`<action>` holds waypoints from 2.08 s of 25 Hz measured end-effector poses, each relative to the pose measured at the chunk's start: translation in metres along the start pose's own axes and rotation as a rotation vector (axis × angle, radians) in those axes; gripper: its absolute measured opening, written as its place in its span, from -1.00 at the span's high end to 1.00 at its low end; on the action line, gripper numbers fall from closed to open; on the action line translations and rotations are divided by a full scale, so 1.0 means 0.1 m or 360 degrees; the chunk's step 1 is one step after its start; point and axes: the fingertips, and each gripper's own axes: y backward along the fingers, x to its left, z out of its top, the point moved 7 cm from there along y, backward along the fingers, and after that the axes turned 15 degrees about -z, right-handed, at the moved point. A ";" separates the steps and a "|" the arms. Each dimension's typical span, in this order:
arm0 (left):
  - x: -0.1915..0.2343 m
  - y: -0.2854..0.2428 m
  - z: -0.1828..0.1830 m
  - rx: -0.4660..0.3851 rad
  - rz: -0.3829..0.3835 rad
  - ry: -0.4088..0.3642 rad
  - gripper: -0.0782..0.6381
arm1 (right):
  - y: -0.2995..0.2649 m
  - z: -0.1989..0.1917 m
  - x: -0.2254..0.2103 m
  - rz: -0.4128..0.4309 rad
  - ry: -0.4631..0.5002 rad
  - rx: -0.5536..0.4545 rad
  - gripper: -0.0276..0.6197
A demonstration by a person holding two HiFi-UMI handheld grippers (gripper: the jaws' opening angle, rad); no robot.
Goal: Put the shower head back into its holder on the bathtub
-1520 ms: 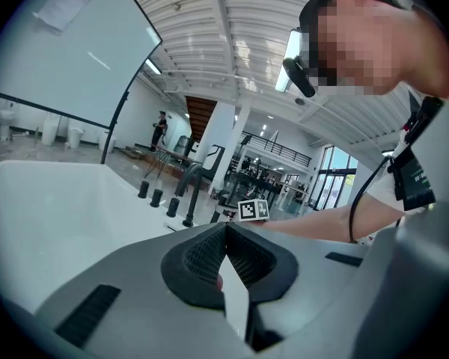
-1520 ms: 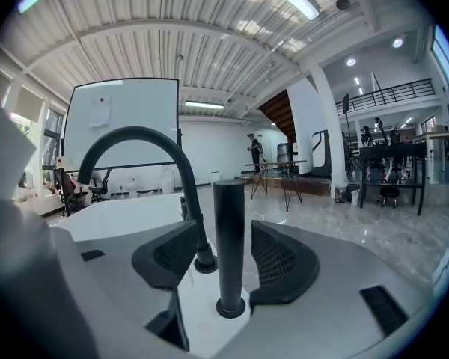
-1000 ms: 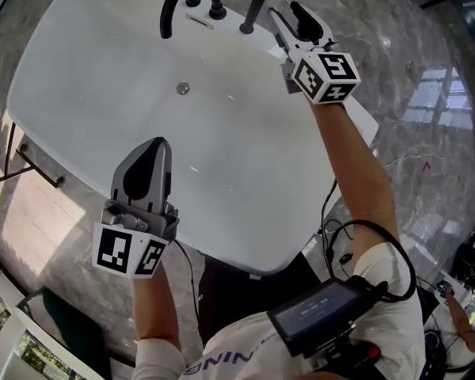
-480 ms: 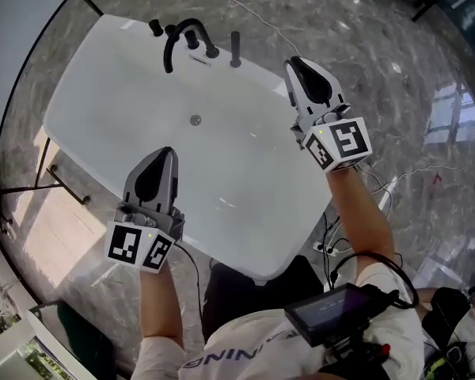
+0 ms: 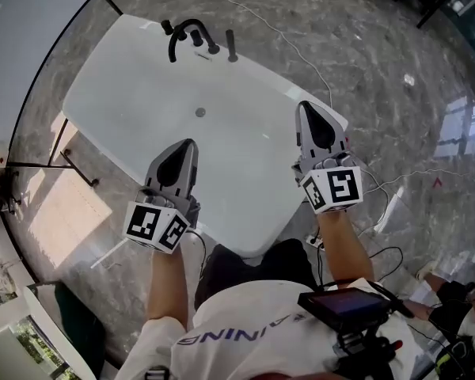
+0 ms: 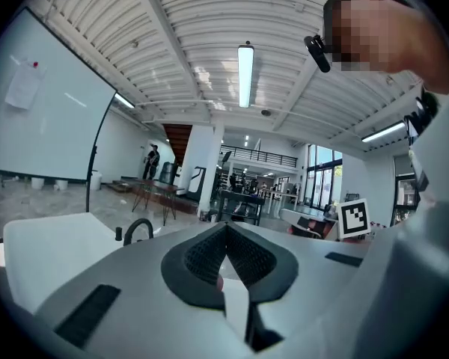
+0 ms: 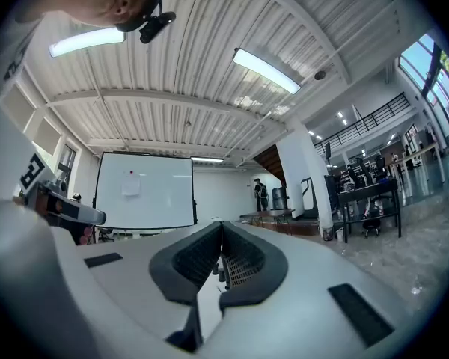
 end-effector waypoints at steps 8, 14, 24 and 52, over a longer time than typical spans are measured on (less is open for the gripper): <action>-0.14 0.74 0.25 -0.0063 -0.0044 -0.0043 0.74 | 0.81 0.54 0.46 -0.0025 -0.0050 0.0007 0.87; -0.12 1.61 0.41 -0.0110 -0.0071 -0.0106 0.74 | 1.31 0.78 1.28 0.0031 0.0024 -0.0033 0.87; -0.38 2.53 0.45 -0.0140 -0.0110 -0.0139 0.74 | 1.92 1.11 2.08 0.0043 0.0082 -0.0071 0.87; -1.23 2.17 0.55 -0.0185 -0.0026 -0.0187 0.74 | 2.31 1.43 1.43 0.0210 0.0168 -0.0047 0.87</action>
